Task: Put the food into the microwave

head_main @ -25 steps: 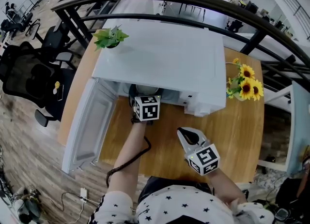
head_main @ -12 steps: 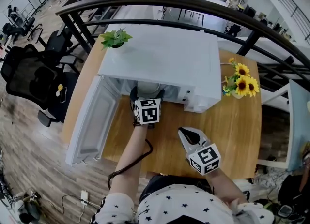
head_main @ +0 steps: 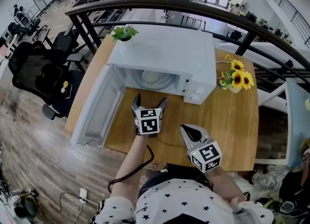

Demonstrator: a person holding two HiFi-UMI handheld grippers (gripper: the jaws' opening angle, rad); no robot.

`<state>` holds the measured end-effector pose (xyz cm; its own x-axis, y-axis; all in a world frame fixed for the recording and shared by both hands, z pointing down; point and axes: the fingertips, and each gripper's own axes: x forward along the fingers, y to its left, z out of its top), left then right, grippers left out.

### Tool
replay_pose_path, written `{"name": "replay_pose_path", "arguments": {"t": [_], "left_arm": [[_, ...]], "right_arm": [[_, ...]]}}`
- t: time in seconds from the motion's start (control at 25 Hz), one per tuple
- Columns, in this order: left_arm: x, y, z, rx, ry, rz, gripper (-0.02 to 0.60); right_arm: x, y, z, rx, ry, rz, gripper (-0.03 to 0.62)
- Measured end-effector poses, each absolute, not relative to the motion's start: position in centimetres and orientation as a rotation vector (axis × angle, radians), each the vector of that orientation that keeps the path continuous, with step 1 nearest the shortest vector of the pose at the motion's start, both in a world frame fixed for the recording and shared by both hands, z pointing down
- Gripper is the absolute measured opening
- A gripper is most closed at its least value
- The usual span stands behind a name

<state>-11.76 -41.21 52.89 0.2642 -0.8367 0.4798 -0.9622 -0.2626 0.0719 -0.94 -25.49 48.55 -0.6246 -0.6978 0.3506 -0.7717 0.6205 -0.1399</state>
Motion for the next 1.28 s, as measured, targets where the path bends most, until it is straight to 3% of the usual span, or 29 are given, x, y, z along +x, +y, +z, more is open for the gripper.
{"name": "replay_pose_path", "arguments": {"t": [0.16, 0.4, 0.76, 1.0, 1.28], "left_arm": [[-11.7, -37.6, 51.3, 2.197, -1.636, 0.44, 0.481], [-11.8, -31.9, 49.1, 2.199, -1.675, 0.361, 0.358], [-12.4, -23.2, 46.5, 2.168, -1.713, 0.239, 0.122], [-12.8, -18.9, 45.5, 2.192, -1.73, 0.211, 0.04], [-13.2, -15.9, 44.3, 2.221, -1.755, 0.179, 0.009]], "right_arm": [[-1.0, -23.7, 47.5, 1.215, -2.601, 0.375, 0.006], [-0.4, -21.8, 45.7, 1.246, -2.629, 0.317, 0.006], [-0.1, -18.2, 44.4, 1.262, -2.65, 0.28, 0.006], [-0.4, -16.1, 43.8, 1.259, -2.673, 0.26, 0.006], [-0.2, -14.5, 43.3, 1.292, -2.681, 0.245, 0.006]]}}
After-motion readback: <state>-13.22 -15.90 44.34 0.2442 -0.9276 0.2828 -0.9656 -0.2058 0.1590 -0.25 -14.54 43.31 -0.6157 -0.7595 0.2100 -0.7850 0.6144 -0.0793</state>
